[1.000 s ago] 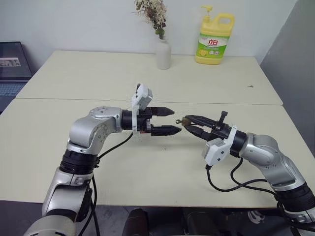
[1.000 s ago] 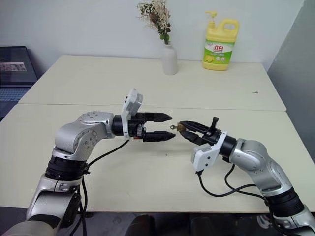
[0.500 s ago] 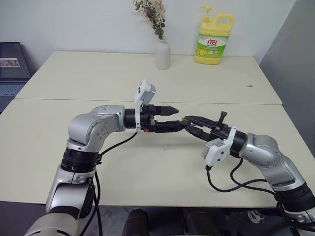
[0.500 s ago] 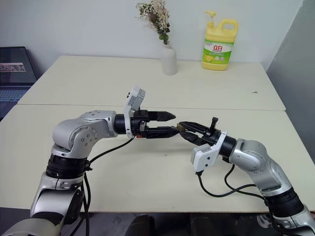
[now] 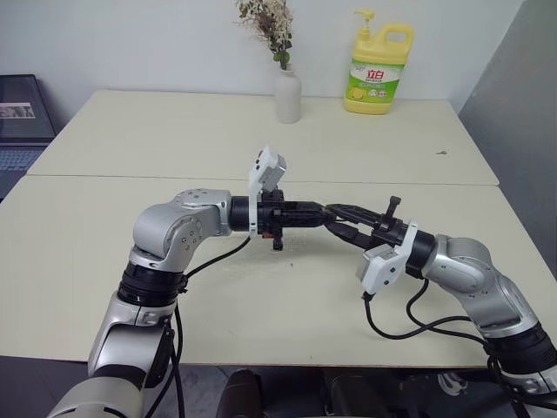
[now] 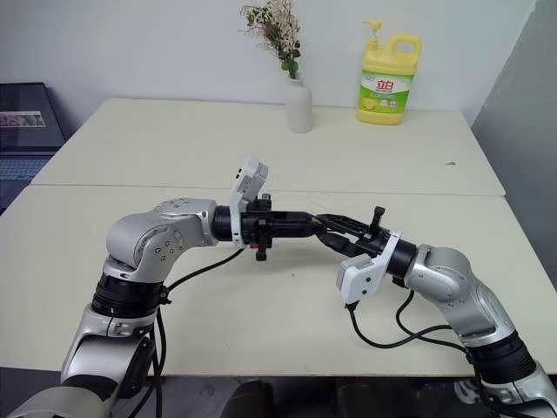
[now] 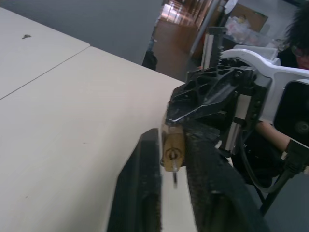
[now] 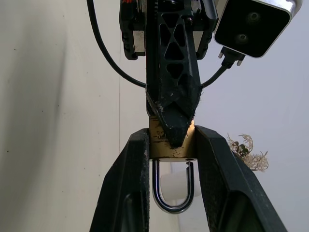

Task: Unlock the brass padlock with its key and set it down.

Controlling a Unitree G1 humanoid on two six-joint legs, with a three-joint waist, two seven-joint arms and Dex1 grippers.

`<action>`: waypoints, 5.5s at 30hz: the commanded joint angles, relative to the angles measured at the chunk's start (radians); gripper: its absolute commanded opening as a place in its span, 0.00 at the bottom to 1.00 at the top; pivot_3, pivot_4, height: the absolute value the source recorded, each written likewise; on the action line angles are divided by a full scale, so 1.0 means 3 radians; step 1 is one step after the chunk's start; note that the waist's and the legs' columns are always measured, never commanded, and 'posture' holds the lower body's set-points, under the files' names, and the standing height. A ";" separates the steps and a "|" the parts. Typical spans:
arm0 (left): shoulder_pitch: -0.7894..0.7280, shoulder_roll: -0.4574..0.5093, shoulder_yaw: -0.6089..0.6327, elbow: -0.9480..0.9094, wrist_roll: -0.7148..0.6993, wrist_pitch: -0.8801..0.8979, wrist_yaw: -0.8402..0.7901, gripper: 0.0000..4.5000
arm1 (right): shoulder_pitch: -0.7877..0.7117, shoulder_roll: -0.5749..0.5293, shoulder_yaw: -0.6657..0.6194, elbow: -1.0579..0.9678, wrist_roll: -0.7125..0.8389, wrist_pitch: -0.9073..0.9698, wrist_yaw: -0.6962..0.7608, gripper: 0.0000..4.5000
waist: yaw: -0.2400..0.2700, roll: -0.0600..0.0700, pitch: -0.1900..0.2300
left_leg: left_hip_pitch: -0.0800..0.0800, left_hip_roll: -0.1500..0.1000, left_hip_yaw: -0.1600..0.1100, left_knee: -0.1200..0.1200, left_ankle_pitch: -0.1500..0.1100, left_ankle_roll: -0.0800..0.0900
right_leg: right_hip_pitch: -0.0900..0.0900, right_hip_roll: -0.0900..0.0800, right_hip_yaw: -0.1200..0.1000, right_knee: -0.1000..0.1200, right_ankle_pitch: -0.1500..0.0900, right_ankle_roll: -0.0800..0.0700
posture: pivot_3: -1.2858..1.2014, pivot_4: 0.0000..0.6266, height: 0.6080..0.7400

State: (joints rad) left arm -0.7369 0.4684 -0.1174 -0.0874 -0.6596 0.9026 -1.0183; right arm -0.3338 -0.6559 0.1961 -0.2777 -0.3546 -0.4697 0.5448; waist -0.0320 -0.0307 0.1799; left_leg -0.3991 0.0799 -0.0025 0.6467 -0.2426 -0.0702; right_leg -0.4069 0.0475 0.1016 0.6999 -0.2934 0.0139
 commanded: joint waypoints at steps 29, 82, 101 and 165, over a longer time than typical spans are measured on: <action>-0.0105 0.0060 -0.0079 0.0284 0.0182 -0.0598 -0.0538 0.04 | 0.0707 -0.0715 -0.0877 -0.0702 0.1458 0.0614 0.0742 0.47 | 0.0004 0.0000 0.0000 | -0.0002 -0.0002 -0.0002 -0.0001 0.0000 0.0001 | 0.0002 -0.0001 -0.0002 -0.0002 0.0000 0.0000 | 0.52 0.24 1.00; -0.0004 0.0254 -0.0137 -0.0176 0.0024 -0.0422 -0.0980 0.04 | 0.0426 -0.0384 -0.0420 -0.0672 0.1591 0.1090 0.1135 0.00 | 0.0000 0.0000 0.0000 | 0.0001 -0.0002 -0.0007 0.0001 0.0000 0.0001 | 0.0004 0.0001 -0.0003 -0.0003 -0.0002 0.0008 | 0.52 0.24 1.00; 0.0056 0.0316 -0.0174 -0.0191 0.0057 -0.0432 -0.1006 0.04 | 0.0375 -0.0394 -0.0621 -0.0567 0.1548 0.0898 0.1047 0.00 | 0.0000 0.0000 0.0000 | 0.0001 -0.0002 -0.0007 0.0001 0.0000 0.0001 | 0.0004 0.0001 -0.0003 -0.0003 -0.0001 0.0008 | 0.52 0.24 1.00; 0.0641 -0.0108 -0.0305 0.0405 0.0397 -0.0269 -0.0079 0.04 | 0.1045 -0.0765 -0.0540 -0.1382 0.2145 0.2572 0.1340 0.99 | 0.0002 0.0001 -0.0001 | 0.0000 -0.0004 -0.0013 0.0002 -0.0001 0.0002 | 0.0007 0.0001 -0.0006 -0.0003 -0.0008 0.0020 | 0.52 0.24 1.00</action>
State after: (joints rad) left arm -0.5425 0.4431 -0.2092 0.0272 -0.5483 0.8423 -1.0539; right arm -0.0170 -0.8705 0.0330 -0.6611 0.2938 0.2966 0.9380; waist -0.0315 -0.0303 0.1796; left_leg -0.3991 0.0788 -0.0065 0.6473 -0.2428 -0.0698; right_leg -0.4049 0.0480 0.0998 0.6988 -0.2958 0.0199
